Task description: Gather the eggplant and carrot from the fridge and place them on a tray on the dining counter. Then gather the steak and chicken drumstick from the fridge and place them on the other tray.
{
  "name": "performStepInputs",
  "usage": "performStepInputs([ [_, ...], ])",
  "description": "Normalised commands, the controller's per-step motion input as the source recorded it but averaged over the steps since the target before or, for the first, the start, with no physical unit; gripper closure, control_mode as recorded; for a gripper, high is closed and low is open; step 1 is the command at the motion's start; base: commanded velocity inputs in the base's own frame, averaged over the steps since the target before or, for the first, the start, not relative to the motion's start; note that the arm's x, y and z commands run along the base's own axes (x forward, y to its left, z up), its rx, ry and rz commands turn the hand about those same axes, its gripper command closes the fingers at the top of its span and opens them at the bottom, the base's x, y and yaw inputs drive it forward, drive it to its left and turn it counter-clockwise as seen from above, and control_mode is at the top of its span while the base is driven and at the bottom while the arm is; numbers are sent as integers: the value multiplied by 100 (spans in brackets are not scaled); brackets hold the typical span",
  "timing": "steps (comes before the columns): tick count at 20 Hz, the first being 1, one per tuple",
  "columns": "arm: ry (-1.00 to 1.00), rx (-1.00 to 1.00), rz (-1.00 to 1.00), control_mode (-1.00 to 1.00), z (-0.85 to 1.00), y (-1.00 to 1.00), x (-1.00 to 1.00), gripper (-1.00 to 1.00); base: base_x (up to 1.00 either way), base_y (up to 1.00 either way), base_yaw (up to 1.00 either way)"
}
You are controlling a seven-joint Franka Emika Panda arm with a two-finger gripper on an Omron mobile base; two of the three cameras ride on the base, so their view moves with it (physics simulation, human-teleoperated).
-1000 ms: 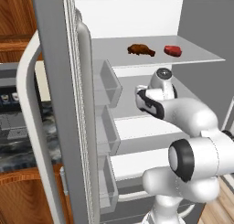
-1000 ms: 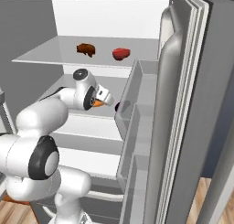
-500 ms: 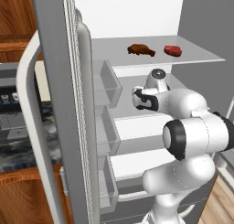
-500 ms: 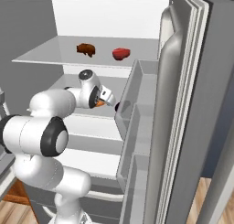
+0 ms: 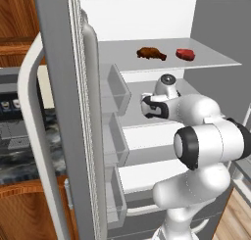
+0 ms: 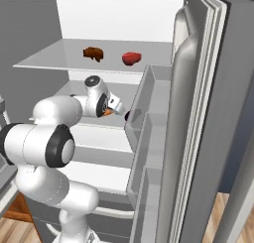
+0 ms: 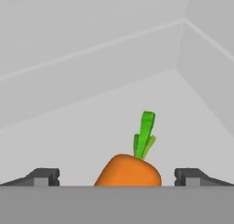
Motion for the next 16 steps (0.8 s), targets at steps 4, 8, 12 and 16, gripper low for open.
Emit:
performStepInputs([
  [4,0,0,-2,-100,-3,18,0,-100,0,0,0],
  [8,0,0,-1,-100,-7,5,0,-100,0,0,0],
  [12,0,0,0,-100,-10,0,0,-100,0,0,0],
  [16,-2,2,0,-100,-4,0,3,-100,0,0,0],
])
